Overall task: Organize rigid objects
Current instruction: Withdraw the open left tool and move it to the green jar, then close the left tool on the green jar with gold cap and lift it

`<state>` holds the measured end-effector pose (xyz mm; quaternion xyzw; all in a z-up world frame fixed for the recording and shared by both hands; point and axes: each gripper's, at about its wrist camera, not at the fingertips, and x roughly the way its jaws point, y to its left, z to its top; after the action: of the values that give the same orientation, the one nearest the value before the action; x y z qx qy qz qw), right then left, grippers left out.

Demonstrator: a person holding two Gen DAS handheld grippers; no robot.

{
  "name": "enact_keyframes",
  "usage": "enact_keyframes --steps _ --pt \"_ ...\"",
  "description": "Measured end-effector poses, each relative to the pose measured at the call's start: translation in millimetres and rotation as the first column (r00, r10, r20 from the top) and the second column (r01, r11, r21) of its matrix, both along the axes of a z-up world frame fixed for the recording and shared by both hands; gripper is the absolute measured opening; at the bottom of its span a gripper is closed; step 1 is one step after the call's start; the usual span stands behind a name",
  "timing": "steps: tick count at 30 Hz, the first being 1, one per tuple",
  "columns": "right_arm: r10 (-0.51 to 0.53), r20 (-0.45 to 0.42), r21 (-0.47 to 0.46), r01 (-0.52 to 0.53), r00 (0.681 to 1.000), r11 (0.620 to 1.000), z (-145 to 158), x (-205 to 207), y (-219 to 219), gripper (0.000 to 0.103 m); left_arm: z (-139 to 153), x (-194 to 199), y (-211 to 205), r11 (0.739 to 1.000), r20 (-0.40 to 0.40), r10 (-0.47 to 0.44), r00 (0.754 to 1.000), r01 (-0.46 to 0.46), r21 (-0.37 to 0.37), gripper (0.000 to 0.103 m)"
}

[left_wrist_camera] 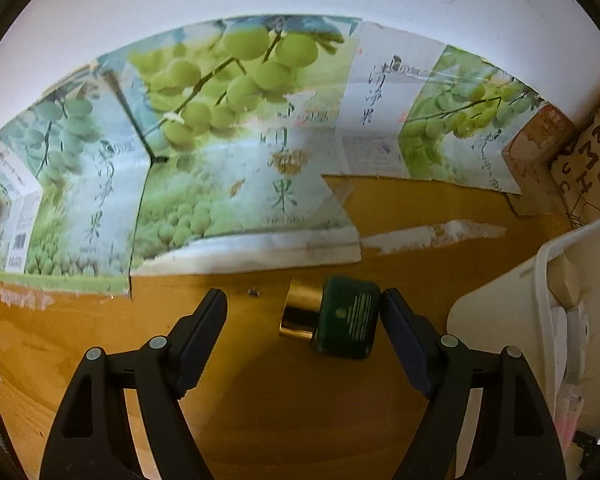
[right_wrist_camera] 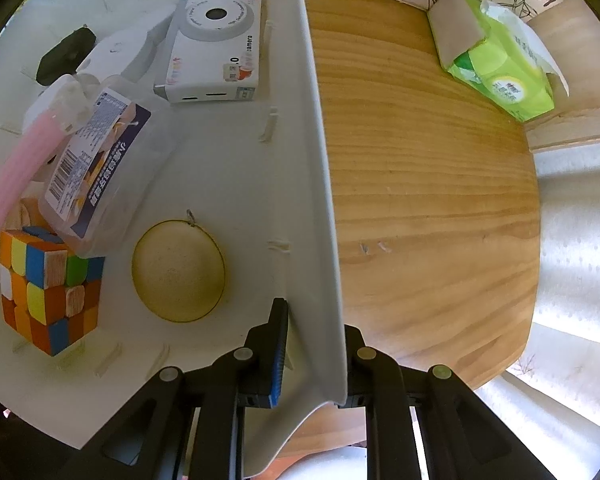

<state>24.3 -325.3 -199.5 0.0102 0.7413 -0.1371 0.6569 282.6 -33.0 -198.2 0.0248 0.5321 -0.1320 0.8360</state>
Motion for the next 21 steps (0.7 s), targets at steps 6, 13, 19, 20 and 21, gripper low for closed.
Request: enact_keyframes --steps 6,13,19,20,21 --pt "-0.017 -0.004 0.001 0.017 1.0 1.0 1.2 0.1 -1.0 0.018 3.7 2.6 -0.3 0.999 0.003 -0.009 1.0 0.009 -0.047 0.079" --pt "-0.024 0.017 0.0 0.024 1.0 1.0 9.7 1.3 -1.3 0.018 -6.0 0.1 -7.7 0.997 -0.034 -0.041 0.999 0.039 -0.069 0.049" --pt "-0.026 0.028 -0.009 0.026 0.999 1.0 18.3 -2.8 0.2 0.018 -7.4 -5.8 -10.7 0.997 -0.019 -0.031 0.999 0.029 -0.067 0.049" --pt "-0.028 0.032 -0.011 0.029 0.999 1.0 20.6 -3.3 0.0 0.018 -7.1 -7.2 -9.0 0.997 -0.02 -0.024 1.0 0.022 -0.074 0.049" --pt "-0.03 0.035 -0.013 0.03 0.999 0.999 22.8 -3.3 -0.2 0.019 -6.6 -8.8 -6.0 0.997 -0.02 -0.019 1.0 0.018 -0.079 0.048"
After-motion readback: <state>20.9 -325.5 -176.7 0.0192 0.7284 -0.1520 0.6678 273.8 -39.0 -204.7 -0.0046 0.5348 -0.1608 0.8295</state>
